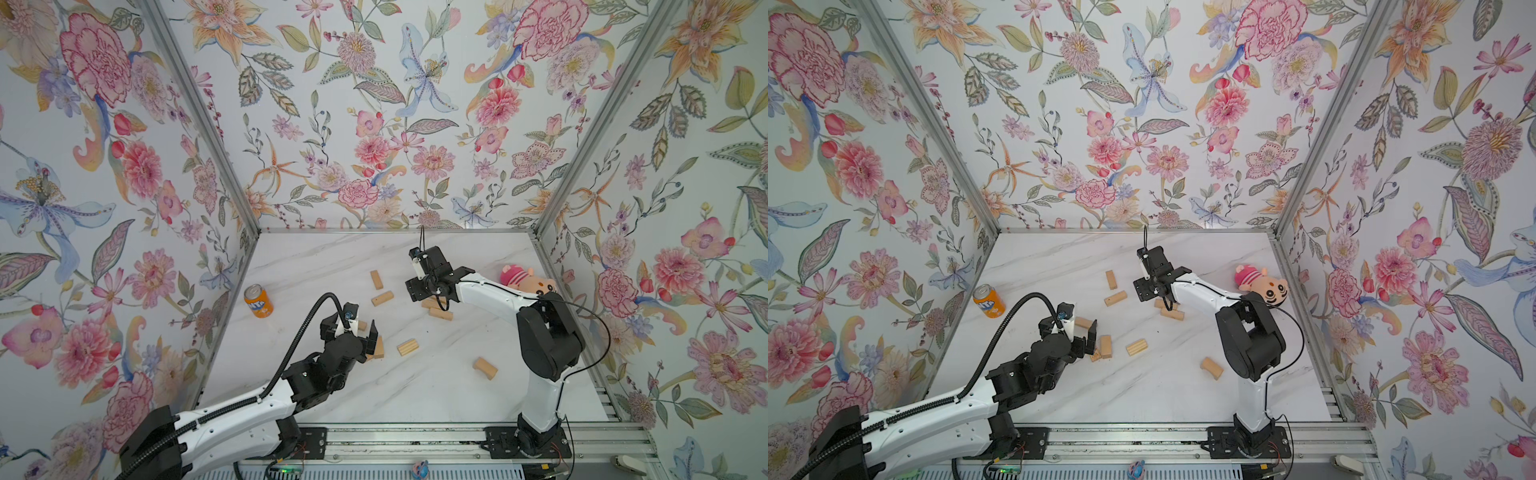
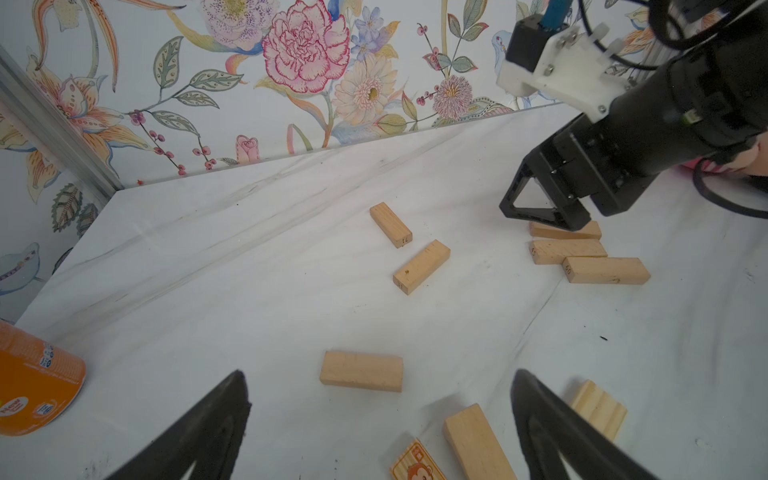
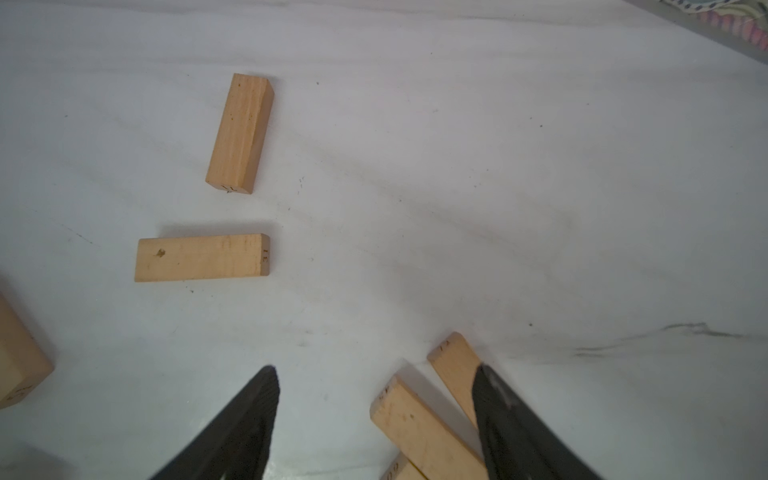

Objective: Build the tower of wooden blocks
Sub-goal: 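Move the right gripper over the wooden blocks while the left gripper advances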

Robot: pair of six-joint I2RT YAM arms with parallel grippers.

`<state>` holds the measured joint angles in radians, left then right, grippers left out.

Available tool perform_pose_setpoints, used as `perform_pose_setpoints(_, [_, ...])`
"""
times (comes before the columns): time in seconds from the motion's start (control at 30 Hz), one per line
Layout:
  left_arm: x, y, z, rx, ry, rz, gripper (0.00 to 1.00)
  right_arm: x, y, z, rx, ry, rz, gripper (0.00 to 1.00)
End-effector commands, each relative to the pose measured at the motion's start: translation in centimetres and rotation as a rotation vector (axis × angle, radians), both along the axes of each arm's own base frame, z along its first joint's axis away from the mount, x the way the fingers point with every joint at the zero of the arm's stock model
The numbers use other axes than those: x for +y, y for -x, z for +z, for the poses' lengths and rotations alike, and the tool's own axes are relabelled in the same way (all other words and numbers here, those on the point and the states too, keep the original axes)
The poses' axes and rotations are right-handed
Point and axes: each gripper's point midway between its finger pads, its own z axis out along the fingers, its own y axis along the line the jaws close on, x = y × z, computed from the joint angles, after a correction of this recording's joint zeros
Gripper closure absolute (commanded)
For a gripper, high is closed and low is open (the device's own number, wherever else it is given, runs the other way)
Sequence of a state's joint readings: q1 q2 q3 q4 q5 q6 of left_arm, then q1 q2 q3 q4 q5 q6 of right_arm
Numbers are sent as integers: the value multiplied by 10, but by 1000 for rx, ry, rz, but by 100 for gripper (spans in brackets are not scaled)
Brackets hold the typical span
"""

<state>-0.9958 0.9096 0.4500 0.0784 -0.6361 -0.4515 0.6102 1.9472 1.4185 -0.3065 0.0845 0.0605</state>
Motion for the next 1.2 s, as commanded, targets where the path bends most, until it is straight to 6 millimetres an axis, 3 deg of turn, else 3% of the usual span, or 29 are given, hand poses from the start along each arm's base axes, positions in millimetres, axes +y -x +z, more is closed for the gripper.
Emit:
perform_pose_setpoints(0.0, [7, 11, -9, 40, 4, 14, 1, 23, 0, -4, 59, -24, 40, 25])
perform_pose_setpoints(0.23, [9, 15, 2, 27, 32, 2, 1, 60, -18, -11, 120, -65, 76, 28])
perform_pose_setpoints(0.4, [5, 15, 7, 20, 52, -11, 1, 81, -26, -18, 169, -122, 89, 39])
perform_pose_setpoints(0.57, [1, 15, 7, 22, 55, -28, 1, 88, -33, -27, 200, -123, 76, 47])
perform_pose_setpoints(1.07, [0, 16, 4, 25, 47, -38, 1, 92, -40, -51, 263, -103, 36, 52])
perform_pose_setpoints(1.1, [0, 16, 4, 23, 47, -38, 1, 105, -29, -54, 271, -96, 64, 53])
perform_pose_setpoints(1.17, [0, 15, 4, 23, 46, -38, 1, 106, -28, -58, 275, -87, 64, 53])
